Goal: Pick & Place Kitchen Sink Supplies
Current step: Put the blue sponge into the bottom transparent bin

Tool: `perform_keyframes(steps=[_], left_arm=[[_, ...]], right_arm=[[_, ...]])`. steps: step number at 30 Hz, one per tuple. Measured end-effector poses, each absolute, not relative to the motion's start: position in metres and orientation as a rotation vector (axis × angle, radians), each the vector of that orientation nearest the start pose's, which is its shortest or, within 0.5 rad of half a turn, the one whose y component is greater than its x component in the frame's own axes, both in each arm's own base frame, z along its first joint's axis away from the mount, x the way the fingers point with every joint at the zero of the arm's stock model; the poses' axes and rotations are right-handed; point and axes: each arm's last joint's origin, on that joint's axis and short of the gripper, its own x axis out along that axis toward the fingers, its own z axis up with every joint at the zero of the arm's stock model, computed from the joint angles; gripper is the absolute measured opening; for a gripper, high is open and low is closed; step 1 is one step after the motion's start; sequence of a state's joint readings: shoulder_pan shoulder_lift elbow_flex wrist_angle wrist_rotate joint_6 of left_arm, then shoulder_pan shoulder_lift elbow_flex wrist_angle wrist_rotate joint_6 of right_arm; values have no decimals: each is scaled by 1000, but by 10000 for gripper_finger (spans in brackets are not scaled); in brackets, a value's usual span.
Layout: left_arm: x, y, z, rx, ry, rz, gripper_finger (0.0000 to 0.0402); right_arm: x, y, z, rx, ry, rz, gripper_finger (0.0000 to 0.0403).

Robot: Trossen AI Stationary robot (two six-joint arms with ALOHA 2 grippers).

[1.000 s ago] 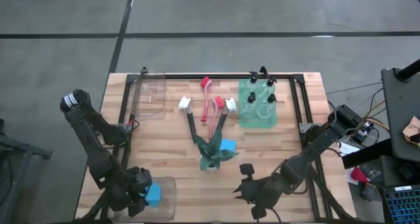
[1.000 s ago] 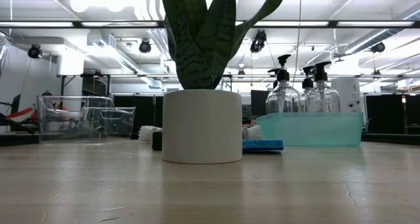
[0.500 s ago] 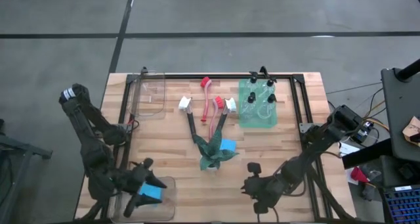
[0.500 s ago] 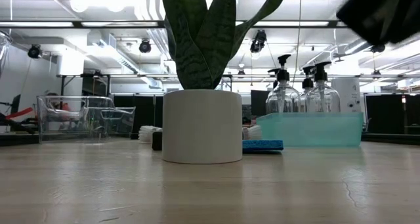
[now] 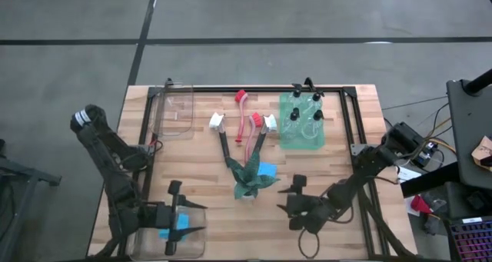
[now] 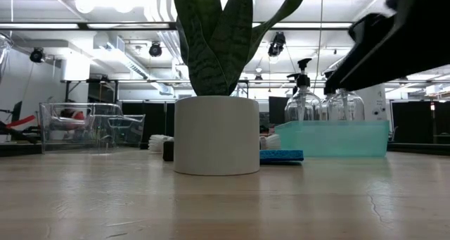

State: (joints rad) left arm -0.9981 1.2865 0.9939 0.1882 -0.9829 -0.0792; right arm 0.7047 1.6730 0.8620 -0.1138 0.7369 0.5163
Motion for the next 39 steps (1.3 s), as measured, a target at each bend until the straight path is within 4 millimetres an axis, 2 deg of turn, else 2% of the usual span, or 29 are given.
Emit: perform_keyframes(steps=[3,6,16,27,39], left_arm=[[174,-224,334,3,55,-8,234],[174,-224,335,-4,49,-9,234],[174,-224,335,31,49,-10,234],[174,-224,339,65,31,-10,234],[174,-223,340,43,22,-10,234]], right_arm=[[257,177,157,-109,661,-240,245],[260,168,154,-148,679,-259,252],[264,144,143,-223,729,-305,230],[280,135,124,-306,733,-299,226],[291,117,99,-299,802,-349,226]])
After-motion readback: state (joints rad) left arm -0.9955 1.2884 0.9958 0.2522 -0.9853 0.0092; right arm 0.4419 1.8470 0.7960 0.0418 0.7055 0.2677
